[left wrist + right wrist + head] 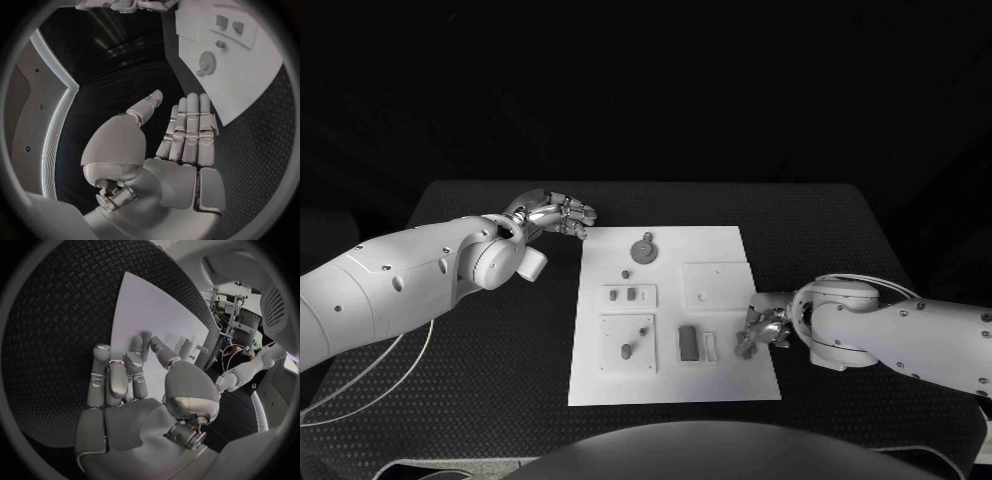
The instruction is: Assemble the parts on the task board
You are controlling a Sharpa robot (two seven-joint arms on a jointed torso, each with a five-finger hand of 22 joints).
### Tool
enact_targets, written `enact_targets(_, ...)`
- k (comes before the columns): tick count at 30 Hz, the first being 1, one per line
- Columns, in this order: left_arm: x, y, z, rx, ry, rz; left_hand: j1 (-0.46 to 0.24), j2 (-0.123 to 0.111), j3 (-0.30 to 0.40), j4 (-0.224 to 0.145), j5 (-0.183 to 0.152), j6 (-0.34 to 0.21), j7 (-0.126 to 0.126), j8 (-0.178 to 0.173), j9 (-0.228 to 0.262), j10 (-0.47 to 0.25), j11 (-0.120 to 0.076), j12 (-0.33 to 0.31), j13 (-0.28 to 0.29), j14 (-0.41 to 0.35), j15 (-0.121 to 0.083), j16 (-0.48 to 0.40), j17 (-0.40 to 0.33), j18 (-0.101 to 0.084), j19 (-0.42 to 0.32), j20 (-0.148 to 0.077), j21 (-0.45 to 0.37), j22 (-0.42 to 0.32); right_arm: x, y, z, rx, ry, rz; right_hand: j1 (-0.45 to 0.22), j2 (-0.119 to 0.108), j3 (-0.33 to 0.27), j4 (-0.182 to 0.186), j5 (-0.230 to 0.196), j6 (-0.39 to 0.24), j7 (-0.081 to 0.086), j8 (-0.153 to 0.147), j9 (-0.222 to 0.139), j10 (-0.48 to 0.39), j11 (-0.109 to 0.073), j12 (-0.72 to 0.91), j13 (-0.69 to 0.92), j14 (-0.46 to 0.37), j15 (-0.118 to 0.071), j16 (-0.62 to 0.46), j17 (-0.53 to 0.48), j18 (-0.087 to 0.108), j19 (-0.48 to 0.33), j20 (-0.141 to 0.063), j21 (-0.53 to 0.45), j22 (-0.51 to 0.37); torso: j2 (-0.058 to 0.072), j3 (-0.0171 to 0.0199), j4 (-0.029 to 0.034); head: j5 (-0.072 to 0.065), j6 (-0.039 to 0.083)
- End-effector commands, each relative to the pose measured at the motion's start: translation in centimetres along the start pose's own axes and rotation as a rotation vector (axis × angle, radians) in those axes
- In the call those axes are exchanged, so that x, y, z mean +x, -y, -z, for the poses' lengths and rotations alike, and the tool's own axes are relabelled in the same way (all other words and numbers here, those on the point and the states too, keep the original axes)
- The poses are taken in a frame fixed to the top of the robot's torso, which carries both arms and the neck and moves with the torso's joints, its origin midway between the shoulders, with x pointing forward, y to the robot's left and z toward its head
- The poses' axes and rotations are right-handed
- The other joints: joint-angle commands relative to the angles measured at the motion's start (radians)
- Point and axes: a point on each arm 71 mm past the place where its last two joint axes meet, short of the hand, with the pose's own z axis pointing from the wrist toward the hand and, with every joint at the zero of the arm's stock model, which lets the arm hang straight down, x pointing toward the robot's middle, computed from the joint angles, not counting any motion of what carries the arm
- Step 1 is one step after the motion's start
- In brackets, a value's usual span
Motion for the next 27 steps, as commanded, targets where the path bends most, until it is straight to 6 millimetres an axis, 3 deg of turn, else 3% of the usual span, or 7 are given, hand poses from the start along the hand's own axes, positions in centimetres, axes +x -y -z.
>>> enact_targets(1, 0.2, 0.2, 0.0, 0.013, -0.006, 0.007, -0.01, -0.001, 0.001, 0.006, 0.004, -0.007, -0.002, 0.003, -0.002, -0.001, -0.004, 0.005, 0.0, 0.0, 0.007, -0.006, 0.002, 0.003, -0.006, 0.003, 0.002, -0.002, 1.9, 0.0, -0.6, 0.014, -0.006, 0.083, 0.079, 0.022, 0.003, -0.004, 0.0, -0.041, 0.026, -0.064, -0.002, -0.006, 0.003, -0.004, -0.004, -0.008, 0.003, -0.002, -0.004, 0.013, -0.013, 0.002, -0.001, 0.02, 0.0, -0.0002, -0.0004, 0.0, -0.002)
enact_targets(4, 0.2, 0.2, 0.0, 0.013, -0.006, 0.007, -0.01, -0.001, 0.0, 0.007, 0.004, -0.007, -0.001, 0.003, -0.002, -0.001, -0.004, 0.005, 0.0, 0.0, 0.007, -0.006, 0.002, 0.003, -0.006, 0.003, 0.002, -0.002, 1.9, -0.4, -0.7, 0.004, 0.008, 0.084, 0.13, 0.028, 0.044, -0.004, 0.0, -0.045, 0.028, -0.069, -0.006, -0.003, 0.005, -0.003, -0.005, -0.008, 0.006, -0.002, -0.005, 0.013, -0.014, 0.008, -0.001, 0.018, 0.0, -0.0001, -0.0003, -0.001, -0.002)
enact_targets(10, 0.1, 0.2, 0.0, 0.013, -0.005, 0.007, -0.011, -0.001, 0.0, 0.007, 0.004, -0.007, -0.001, 0.003, -0.002, -0.001, -0.003, 0.004, 0.0, 0.001, 0.007, -0.006, 0.002, 0.003, -0.006, 0.003, 0.002, -0.001, 1.8, -0.8, -0.7, -0.011, 0.03, 0.077, 0.155, 0.043, 0.065, -0.004, 0.0, -0.048, 0.029, -0.072, -0.01, -0.001, 0.007, 0.0, -0.003, -0.009, 0.008, -0.002, -0.006, 0.013, -0.015, 0.012, 0.001, 0.019, -0.001, -0.0005, -0.0001, -0.005, -0.003)
enact_targets(17, 0.1, 0.2, 0.0, 0.012, -0.005, 0.007, -0.011, -0.001, 0.0, 0.007, 0.004, -0.007, -0.001, 0.003, -0.002, -0.001, -0.003, 0.004, 0.0, 0.001, 0.007, -0.006, 0.003, 0.003, -0.006, 0.003, 0.002, -0.001, 1.8, -1.0, -0.6, -0.026, 0.033, 0.017, 0.152, 0.061, 0.068, -0.004, 0.0, -0.046, 0.03, -0.071, -0.01, 0.003, 0.007, 0.003, -0.002, -0.006, 0.01, 0.0, -0.004, 0.013, -0.014, 0.015, 0.003, 0.019, -0.001, -0.001, 0.0002, -0.007, -0.005)
enact_targets(27, 0.1, 0.1, 0.0, 0.01, -0.006, 0.007, -0.01, -0.001, 0.0, 0.007, 0.004, -0.008, -0.001, 0.002, -0.002, -0.002, -0.003, 0.004, 0.0, 0.001, 0.007, -0.007, 0.004, 0.003, -0.006, 0.003, 0.002, -0.001, 2.1, -1.4, 0.0, -0.092, -0.006, -0.235, 0.142, 0.083, 0.07, -0.005, 0.0, -0.045, 0.029, -0.07, -0.01, 0.008, 0.007, 0.008, 0.001, -0.004, 0.01, 0.001, -0.003, 0.013, -0.014, 0.016, 0.005, 0.019, -0.001, -0.0004, -0.0004, -0.002, -0.005)
